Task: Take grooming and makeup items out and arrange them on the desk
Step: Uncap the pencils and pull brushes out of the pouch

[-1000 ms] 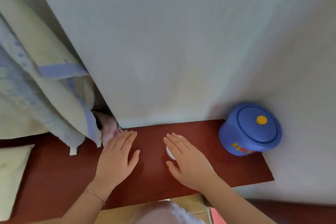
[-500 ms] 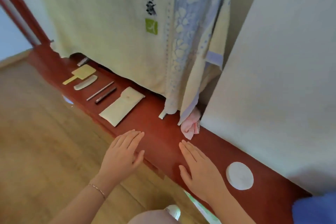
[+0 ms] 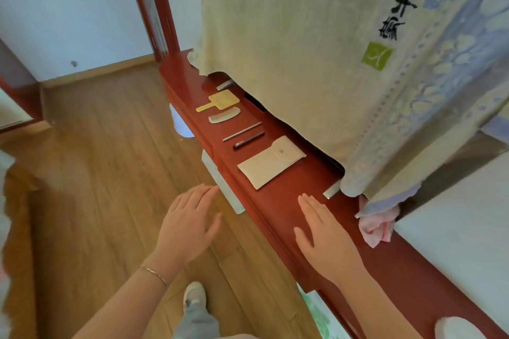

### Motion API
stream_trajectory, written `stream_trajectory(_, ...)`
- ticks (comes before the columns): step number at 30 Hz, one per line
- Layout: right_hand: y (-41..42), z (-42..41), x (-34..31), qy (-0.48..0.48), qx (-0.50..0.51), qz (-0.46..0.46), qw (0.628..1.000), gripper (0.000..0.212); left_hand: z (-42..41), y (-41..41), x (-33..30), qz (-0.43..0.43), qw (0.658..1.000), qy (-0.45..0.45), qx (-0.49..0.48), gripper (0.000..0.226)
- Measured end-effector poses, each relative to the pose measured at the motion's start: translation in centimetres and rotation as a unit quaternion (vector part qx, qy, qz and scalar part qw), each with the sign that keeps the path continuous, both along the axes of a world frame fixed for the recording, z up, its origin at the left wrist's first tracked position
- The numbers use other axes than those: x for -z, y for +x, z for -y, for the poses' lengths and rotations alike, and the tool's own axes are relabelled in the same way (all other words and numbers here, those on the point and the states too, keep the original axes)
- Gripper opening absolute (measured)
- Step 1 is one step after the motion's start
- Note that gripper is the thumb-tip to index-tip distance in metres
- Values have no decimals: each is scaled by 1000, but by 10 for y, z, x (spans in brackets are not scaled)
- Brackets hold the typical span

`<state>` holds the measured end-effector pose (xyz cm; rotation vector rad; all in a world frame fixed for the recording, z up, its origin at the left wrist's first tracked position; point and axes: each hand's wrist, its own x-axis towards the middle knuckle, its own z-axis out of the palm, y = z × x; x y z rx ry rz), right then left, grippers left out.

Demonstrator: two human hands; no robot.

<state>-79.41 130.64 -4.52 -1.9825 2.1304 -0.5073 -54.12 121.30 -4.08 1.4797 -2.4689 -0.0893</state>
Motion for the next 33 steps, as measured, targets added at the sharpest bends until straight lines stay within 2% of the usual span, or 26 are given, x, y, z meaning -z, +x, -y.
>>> stream_trajectory(10,67,130,-7,-4,38,11,999,57,133,81,0,3,1000,21,-18,54)
stream_trajectory(17,97,190,-6,62,108,42,991,58,213,117,-1,10,999,28,30,52)
stream_trajectory(28,84,206,6,146,159,20,976,59,252,67,17,8,989,71,129,50)
stream_trajectory(33,57,203,15,150,183,55,970,58,261,26,27,28,979,92,182,49)
